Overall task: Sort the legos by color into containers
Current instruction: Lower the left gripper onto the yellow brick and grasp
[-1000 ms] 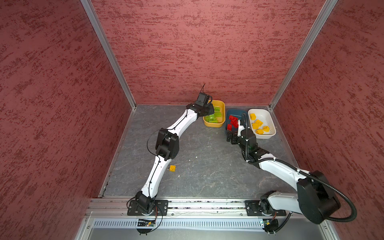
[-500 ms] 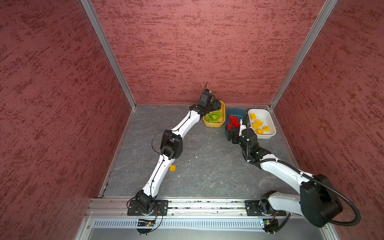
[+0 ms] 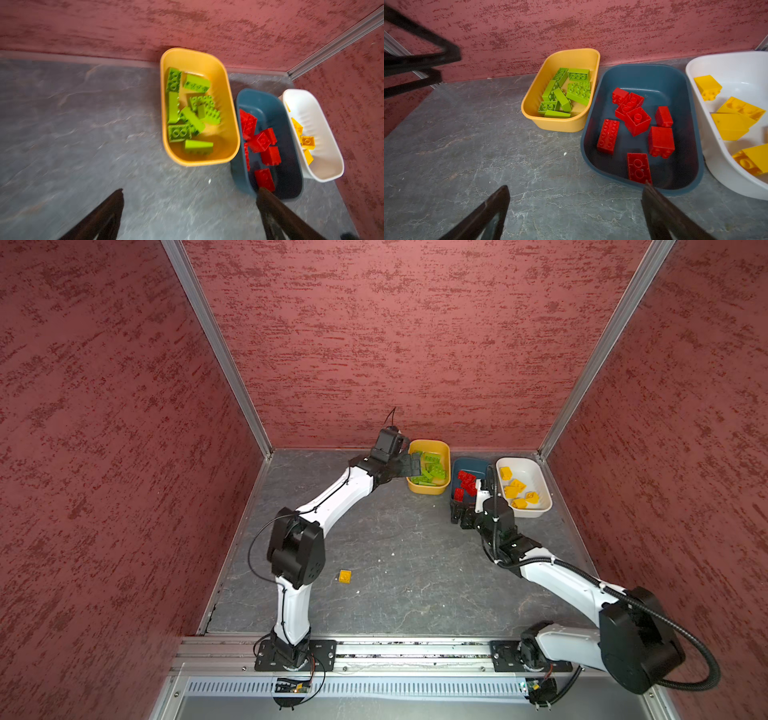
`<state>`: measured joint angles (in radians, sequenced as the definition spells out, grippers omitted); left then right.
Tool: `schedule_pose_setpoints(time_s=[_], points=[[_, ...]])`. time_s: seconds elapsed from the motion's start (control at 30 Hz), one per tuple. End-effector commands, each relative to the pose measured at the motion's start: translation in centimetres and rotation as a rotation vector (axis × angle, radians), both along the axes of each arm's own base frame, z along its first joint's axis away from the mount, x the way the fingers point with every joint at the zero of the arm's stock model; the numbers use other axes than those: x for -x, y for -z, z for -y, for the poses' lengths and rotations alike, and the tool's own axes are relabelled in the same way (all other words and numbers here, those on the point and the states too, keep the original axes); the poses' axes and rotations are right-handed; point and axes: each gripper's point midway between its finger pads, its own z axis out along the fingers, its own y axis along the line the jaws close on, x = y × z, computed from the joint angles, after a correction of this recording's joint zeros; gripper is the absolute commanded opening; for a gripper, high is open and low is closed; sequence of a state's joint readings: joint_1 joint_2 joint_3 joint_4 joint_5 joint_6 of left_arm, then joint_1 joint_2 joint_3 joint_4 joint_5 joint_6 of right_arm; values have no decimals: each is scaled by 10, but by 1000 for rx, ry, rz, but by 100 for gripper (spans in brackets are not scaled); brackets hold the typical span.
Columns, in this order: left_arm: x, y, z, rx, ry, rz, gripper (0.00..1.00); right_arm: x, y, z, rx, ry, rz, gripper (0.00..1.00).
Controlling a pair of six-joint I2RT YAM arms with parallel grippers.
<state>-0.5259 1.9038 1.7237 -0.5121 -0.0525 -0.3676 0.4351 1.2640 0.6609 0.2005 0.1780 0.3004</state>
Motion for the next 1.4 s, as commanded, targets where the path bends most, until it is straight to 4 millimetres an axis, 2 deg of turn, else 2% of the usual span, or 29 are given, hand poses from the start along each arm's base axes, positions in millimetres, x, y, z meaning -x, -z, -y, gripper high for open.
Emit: schedule_pose_setpoints(time_s=[0.0, 0.1, 0.27, 0.47, 0.53, 0.67, 0.77, 0.93, 1.07, 1.23, 1.37], points=[[41, 40, -54, -198, -82, -121, 99, -9, -22, -5, -66, 9, 78, 99], [84, 68, -92, -291, -132, -249, 100, -13, -22, 3, -58, 59, 100, 99], [146, 103, -131, -347, -167, -461, 100, -21, -18, 2, -44, 77, 79, 99], [216, 138, -141, -369, -22, -675, 100, -27, -9, 6, -25, 113, 54, 99], [233, 143, -151, -389, -50, -726, 100, -29, -7, 6, -20, 119, 49, 99], [260, 153, -147, -294, -65, -782, 91, -32, -6, 6, -14, 126, 41, 99], [270, 163, -153, -314, -90, -802, 84, -35, -5, 5, -14, 130, 37, 99], [265, 177, -159, -371, -140, -810, 78, -37, -5, 3, -24, 129, 26, 99], [262, 190, -152, -367, -124, -828, 71, -36, -6, 5, -28, 137, 29, 99], [257, 197, -142, -351, -97, -823, 61, -33, -5, 8, -18, 146, 26, 99], [263, 205, -141, -389, -81, -850, 56, -33, -5, 9, -18, 151, 26, 99]])
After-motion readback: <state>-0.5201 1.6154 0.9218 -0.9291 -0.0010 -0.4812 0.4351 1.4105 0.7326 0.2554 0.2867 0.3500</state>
